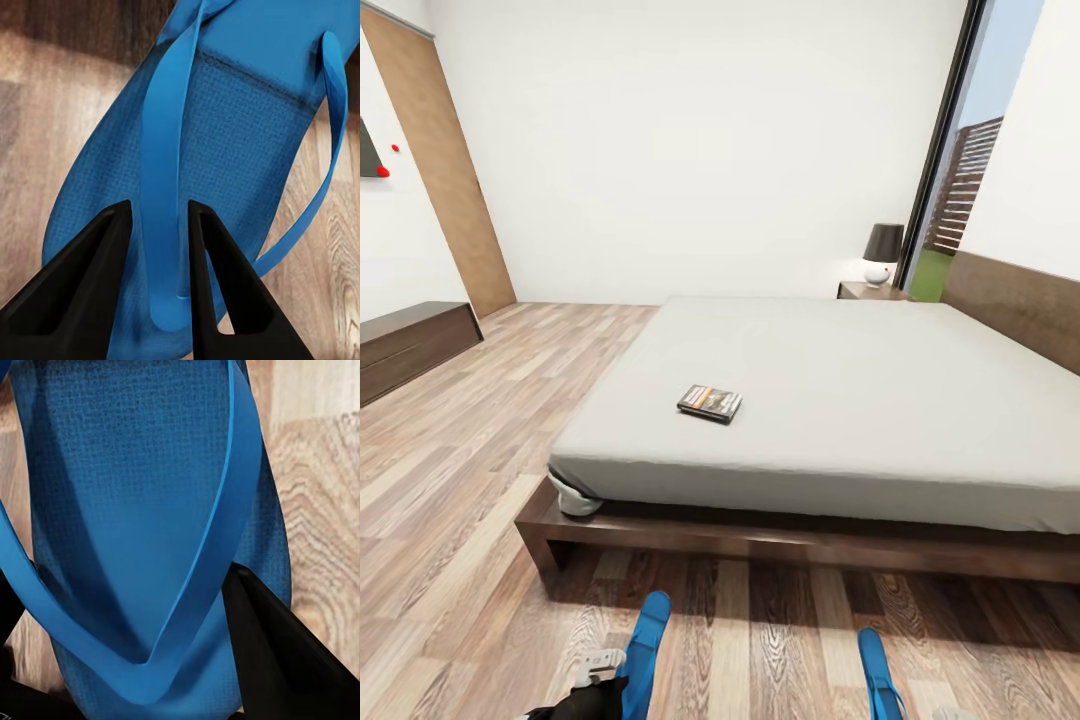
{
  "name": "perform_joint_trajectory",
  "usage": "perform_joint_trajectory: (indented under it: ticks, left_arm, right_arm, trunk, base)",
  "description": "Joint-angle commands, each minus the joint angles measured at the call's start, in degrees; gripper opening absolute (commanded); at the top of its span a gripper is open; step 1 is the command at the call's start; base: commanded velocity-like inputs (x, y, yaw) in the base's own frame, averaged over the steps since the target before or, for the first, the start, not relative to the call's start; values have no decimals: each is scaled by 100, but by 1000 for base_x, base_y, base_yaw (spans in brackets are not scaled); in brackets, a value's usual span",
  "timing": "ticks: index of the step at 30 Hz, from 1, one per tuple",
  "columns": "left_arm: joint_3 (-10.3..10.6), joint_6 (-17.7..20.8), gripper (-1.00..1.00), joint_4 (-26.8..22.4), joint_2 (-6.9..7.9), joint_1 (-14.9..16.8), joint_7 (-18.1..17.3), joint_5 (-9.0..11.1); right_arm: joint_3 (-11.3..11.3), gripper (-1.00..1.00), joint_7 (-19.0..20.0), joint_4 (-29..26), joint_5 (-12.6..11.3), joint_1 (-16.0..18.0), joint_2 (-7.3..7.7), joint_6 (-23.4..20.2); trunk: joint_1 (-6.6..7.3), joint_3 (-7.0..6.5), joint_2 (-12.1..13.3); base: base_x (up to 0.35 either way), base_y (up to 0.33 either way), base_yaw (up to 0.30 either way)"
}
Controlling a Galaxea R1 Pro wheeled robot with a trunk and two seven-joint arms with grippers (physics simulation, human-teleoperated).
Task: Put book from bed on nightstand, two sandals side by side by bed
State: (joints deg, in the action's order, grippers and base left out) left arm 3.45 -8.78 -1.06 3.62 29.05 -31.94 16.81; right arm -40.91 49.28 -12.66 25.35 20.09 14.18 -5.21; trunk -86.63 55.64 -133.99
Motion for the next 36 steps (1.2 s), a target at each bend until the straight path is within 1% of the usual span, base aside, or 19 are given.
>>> perform_joint_trajectory:
  ticks: [1,5,7,9,10,13,15,16,18,20,21,23,25,26,28,30,32,33,36]
  left_arm:
    - [37,-27,-100,4,8,4,-16,33]
    - [16,-28,-100,-4,47,4,-4,18]
    - [4,-5,-100,-40,182,6,16,16]
    - [0,62,-100,-140,251,13,83,16]
    - [-1,210,-100,-257,278,24,255,16]
    - [-2,828,-100,-752,300,54,1244,16]
    - [-2,1259,-100,-1180,320,61,1756,16]
    - [-2,1739,-100,-1597,333,68,2083,15]
    - [-13,2225,-100,-1947,345,80,2374,15]
    - [-34,2812,-100,-2414,375,89,2811,15]
    - [-41,2922,-100,-2528,380,91,2933,19]
    - [-190,3002,-100,-2613,383,91,3128,33]
    - [-681,3035,-100,-2643,385,98,3406,78]
    - [-872,3045,-100,-2649,393,105,3499,86]
    - [-1018,3054,-100,-2652,455,116,3571,94]
    - [-1062,3056,-100,-2653,486,122,3592,99]
    - [-1079,3057,-100,-2652,499,125,3601,102]
    - [-1082,3058,-100,-2649,500,126,3604,103]
    - [-1083,3054,-100,-2632,489,127,3603,105]
  right_arm:
    - [-53,-100,28,-7,11,4,0,-67]
    - [-64,-100,33,-8,6,4,20,-68]
    - [-65,-100,35,-8,6,4,28,-68]
    - [-66,-100,41,-12,6,4,37,-68]
    - [-66,-100,55,-15,4,4,43,-70]
    - [-69,-100,81,-17,-2,4,50,-75]
    - [-70,-100,90,-18,-3,4,52,-76]
    - [-71,-100,94,-23,-3,4,54,-77]
    - [-72,-100,97,-25,-3,4,56,-77]
    - [-74,-100,98,-33,-3,4,58,-77]
    - [-75,-100,99,-40,-3,4,58,-80]
    - [-75,-100,99,-57,-3,4,59,-84]
    - [-75,-100,99,-66,-3,4,76,-85]
    - [-75,-100,101,-68,-3,4,122,-87]
    - [-75,-100,107,-65,-30,4,273,-102]
    - [-75,-100,113,-63,-162,4,398,-123]
    - [-75,-100,137,-54,-427,4,526,-140]
    - [-75,-100,245,-35,-658,4,653,-148]
    - [-72,-100,775,-10,-948,4,869,-172]
  trunk:
    - [1,5,-2]
    - [1,5,-2]
    - [1,5,-2]
    - [1,5,-2]
    - [1,5,-2]
    - [1,5,-2]
    - [1,5,-2]
    - [1,5,-2]
    - [1,5,-2]
    - [1,5,-2]
    - [1,5,-2]
    - [1,5,-2]
    - [1,5,-2]
    - [1,5,-2]
    - [1,5,-2]
    - [1,5,-2]
    - [1,5,-2]
    - [1,5,-2]
    - [1,5,-2]
  base:
    - [0,0,0]
    - [0,0,0]
    - [0,0,0]
    - [0,0,0]
    - [0,0,0]
    - [0,0,0]
    - [0,0,0]
    - [0,0,0]
    - [0,0,0]
    - [0,0,0]
    - [0,0,0]
    - [0,0,0]
    - [0,0,0]
    - [0,0,0]
    - [0,0,0]
    - [0,0,0]
    - [0,0,0]
    - [0,0,0]
    - [0,0,0]
